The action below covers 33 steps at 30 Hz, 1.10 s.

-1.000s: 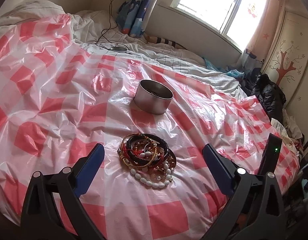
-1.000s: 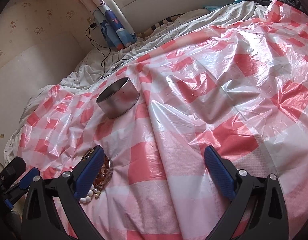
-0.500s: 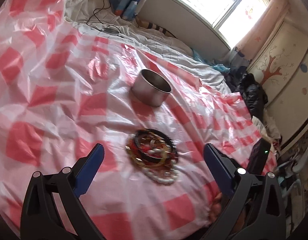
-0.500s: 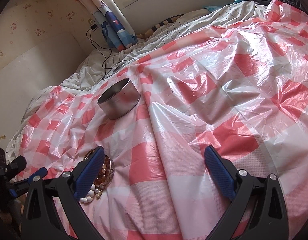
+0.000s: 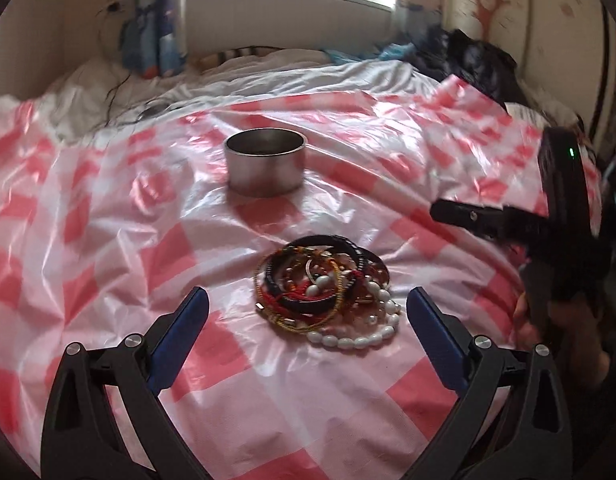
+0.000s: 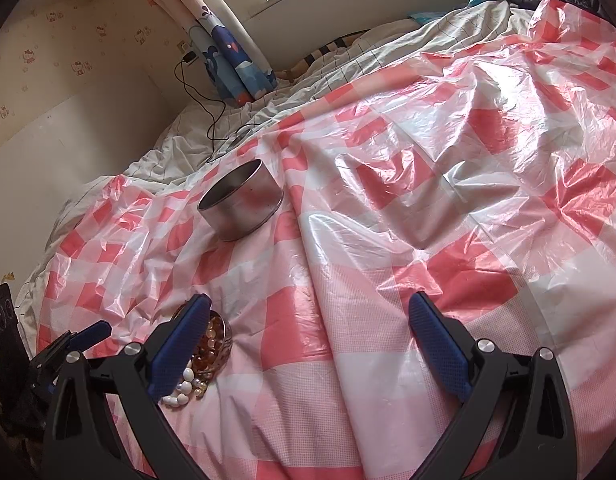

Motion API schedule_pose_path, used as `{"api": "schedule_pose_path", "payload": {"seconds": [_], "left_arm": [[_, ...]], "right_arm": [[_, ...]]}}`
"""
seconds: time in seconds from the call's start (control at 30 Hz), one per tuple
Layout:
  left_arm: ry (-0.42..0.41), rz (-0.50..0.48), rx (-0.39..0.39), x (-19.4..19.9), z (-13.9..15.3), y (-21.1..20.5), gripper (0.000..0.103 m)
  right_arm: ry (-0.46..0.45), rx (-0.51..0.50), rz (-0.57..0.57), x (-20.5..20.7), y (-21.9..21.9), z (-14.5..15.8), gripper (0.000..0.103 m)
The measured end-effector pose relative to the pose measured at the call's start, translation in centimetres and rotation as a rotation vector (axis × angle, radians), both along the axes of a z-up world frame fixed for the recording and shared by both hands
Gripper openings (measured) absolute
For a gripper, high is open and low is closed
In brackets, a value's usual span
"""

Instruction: Organize jewelry

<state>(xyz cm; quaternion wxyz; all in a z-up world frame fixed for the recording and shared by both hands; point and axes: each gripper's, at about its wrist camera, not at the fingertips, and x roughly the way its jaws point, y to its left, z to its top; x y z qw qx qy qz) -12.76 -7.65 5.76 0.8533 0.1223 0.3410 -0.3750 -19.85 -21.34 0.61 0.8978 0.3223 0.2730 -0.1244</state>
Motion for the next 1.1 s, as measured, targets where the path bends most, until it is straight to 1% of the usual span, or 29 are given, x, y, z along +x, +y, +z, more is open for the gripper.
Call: {"api": "schedule_pose_path", "payload": {"seconds": [0.03, 0.07, 0.1, 0.13, 0.17, 0.23, 0.33, 0.4, 0.5, 0.53, 0.63, 0.67, 0.7, 0.73, 0.77, 0.83, 0.9, 0.97, 1.0, 1.03, 1.1], "left_arm": [[-0.004, -0.012, 0.003, 0.0, 0.0, -0.2, 0.088], [-0.004, -0.019, 0.007, 0.1, 0.0, -0.4, 0.073], [0.011, -0.026, 0.022, 0.5, -0.2, -0.6, 0.066], [0.026, -0.03, 0.037, 0.9, -0.5, -0.7, 0.053], [0.04, -0.037, 0.05, 1.2, -0.8, -0.9, 0.044], [0.053, -0.058, 0.073, 1.5, -1.3, -1.1, 0.04], [0.035, -0.083, 0.106, 1.2, -1.8, -1.3, 0.04], [0.03, -0.09, 0.122, 1.2, -2.0, -1.4, 0.036], [0.026, -0.103, 0.133, 1.0, -2.2, -1.6, 0.017], [0.022, -0.105, 0.14, 0.8, -2.2, -1.7, 0.004], [0.014, -0.106, 0.127, 0.6, -1.6, -1.4, 0.003], [0.018, -0.102, 0.113, 0.6, -1.3, -1.2, 0.003], [0.028, -0.089, 0.083, 0.7, -0.8, -0.7, 0.003], [0.042, -0.077, 0.051, 0.9, -0.4, -0.2, 0.003], [0.08, -0.061, -0.009, 1.3, 0.1, 0.7, 0.003], [0.122, -0.028, -0.093, 2.1, 0.8, 2.1, 0.003], [0.162, 0.038, -0.202, 3.0, 1.2, 4.4, 0.003], [0.183, 0.111, -0.262, 3.8, 0.9, 6.2, 0.003], [0.196, 0.134, -0.284, 4.1, 0.5, 6.9, 0.003], [0.217, 0.159, -0.312, 4.5, -0.1, 7.7, 0.003], [0.252, 0.187, -0.355, 5.0, -1.3, 8.8, 0.003]], "right_arm": [[0.0, 0.0, 0.0, 0.0, 0.0, 0.0, 0.096], [0.0, 0.0, 0.0, 0.0, 0.0, 0.0, 0.096], [0.0, 0.0, 0.0, 0.0, 0.0, 0.0, 0.096], [0.0, 0.001, 0.0, 0.0, 0.0, 0.0, 0.096], [-0.001, 0.001, 0.0, 0.0, 0.0, 0.0, 0.096], [-0.001, 0.001, -0.001, 0.0, 0.0, 0.0, 0.096], [-0.002, 0.001, -0.001, 0.0, 0.0, 0.0, 0.096], [-0.002, 0.0, -0.001, 0.0, 0.0, -0.1, 0.096], [-0.002, 0.001, -0.001, 0.0, 0.0, -0.1, 0.096], [-0.002, 0.001, -0.001, 0.0, 0.0, -0.1, 0.096], [-0.001, 0.001, -0.001, 0.0, 0.0, -0.1, 0.096], [-0.002, 0.001, -0.001, 0.0, 0.0, -0.1, 0.096], [-0.002, 0.001, -0.001, 0.0, 0.0, -0.1, 0.096], [-0.001, 0.002, -0.001, 0.0, 0.0, -0.2, 0.096], [-0.003, 0.002, 0.0, -0.1, 0.0, -0.1, 0.096], [-0.012, 0.006, 0.004, -0.2, 0.1, 0.0, 0.096], [-0.029, -0.017, 0.03, -0.3, 0.8, 0.7, 0.096], [-0.023, -0.092, 0.101, 0.1, 2.6, 1.6, 0.096], [-0.011, -0.138, 0.148, 0.5, 3.8, 2.1, 0.096], [0.007, -0.202, 0.219, 1.1, 5.5, 2.6, 0.096], [0.03, -0.263, 0.316, 1.9, 7.6, 3.1, 0.096]]}}
